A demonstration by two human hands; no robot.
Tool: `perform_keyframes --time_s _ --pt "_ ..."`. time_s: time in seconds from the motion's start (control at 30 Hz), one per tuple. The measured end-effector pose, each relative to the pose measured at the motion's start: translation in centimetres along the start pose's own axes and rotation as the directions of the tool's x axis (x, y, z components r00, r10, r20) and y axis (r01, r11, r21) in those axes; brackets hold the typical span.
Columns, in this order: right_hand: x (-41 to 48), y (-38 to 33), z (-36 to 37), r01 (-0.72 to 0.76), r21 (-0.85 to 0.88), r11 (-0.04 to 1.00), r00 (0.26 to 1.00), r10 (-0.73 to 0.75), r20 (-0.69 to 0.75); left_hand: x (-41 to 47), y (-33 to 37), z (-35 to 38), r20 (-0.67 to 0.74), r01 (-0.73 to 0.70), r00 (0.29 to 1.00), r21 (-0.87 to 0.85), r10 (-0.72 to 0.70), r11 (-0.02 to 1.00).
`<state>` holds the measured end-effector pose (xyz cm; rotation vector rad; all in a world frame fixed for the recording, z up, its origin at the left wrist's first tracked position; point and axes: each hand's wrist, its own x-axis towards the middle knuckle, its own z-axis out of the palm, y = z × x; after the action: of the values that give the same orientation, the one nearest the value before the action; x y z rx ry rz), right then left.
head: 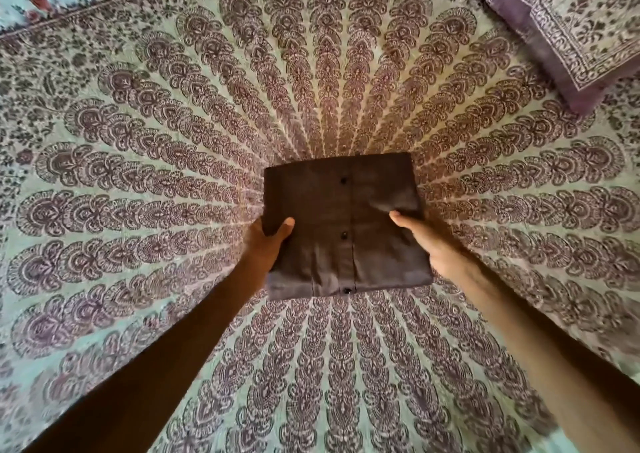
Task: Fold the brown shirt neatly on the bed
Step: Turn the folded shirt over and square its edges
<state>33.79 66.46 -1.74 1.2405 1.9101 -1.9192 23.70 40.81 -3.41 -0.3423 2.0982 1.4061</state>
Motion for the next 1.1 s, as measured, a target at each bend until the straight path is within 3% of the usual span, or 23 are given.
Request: perform_keyframes --time_s 0.07,0.2,0.3,0.37,0.47,0.57,0.67,0.73,0.8,0.9,1.0,1.1 --pt "-0.4 1.6 0.4 0.095 -0.170 0.981 0.990 -0.111 -0.090 -0.7 -0.5 0.2 0.015 -0.008 1.000 -0.016 0.009 1.000" --pt "-1.7 0.2 0.6 0.195 -0.130 0.972 0.977 -0.204 -0.065 -0.9 0.6 0.1 0.045 -0.021 0.999 -0.153 0.028 0.988" --pt "-5.0 -4.1 0.1 0.330 -0.257 0.908 0.932 -0.357 -0.067 -1.6 1.4 -0.3 0.131 0.050 0.991 -0.126 -0.034 0.991" --pt "-8.8 -8.3 0.3 0.435 -0.432 0.790 0.865 -0.500 -0.044 -2.6 1.9 -0.2 0.296 0.093 0.953 -0.091 -0.062 0.991" --pt "-15.8 -13.2 3.6 0.526 -0.701 0.481 0.752 -0.648 0.118 -5.0 1.6 0.2 0.484 0.131 0.869 -0.029 -0.101 0.991" --pt "-19.7 -12.3 9.8 0.476 -0.799 0.368 0.773 -0.609 0.180 -6.0 -0.6 -0.5 0.494 0.198 0.861 -0.101 -0.124 0.975" --pt "-20.0 -7.7 16.3 0.469 -0.838 0.280 0.815 -0.503 0.288 -6.1 -2.2 -3.9 0.403 0.309 0.902 -0.358 -0.153 0.881" --pt "-18.3 -4.2 19.6 0.489 -0.805 0.336 0.844 -0.417 0.338 -5.7 -3.8 -6.9 0.337 0.358 0.922 -0.545 -0.192 0.758" --pt "-16.2 -0.8 22.3 0.514 -0.738 0.438 0.854 -0.346 0.389 -5.1 -5.6 -9.2 0.218 0.359 0.933 -0.600 -0.287 0.714" --pt "-14.5 3.1 25.0 0.480 -0.676 0.558 0.875 -0.255 0.411 -5.2 -7.3 -11.7 0.091 0.324 0.939 -0.563 -0.332 0.760" --pt "-13.8 4.0 25.5 0.498 -0.655 0.568 0.857 -0.205 0.473 -5.4 -7.6 -12.8 0.102 0.320 0.942 -0.567 -0.321 0.759" --pt "-13.7 2.9 23.5 0.536 -0.508 0.674 0.821 -0.275 0.501 -5.2 -7.4 -12.2 0.065 0.281 0.958 -0.393 -0.279 0.875"
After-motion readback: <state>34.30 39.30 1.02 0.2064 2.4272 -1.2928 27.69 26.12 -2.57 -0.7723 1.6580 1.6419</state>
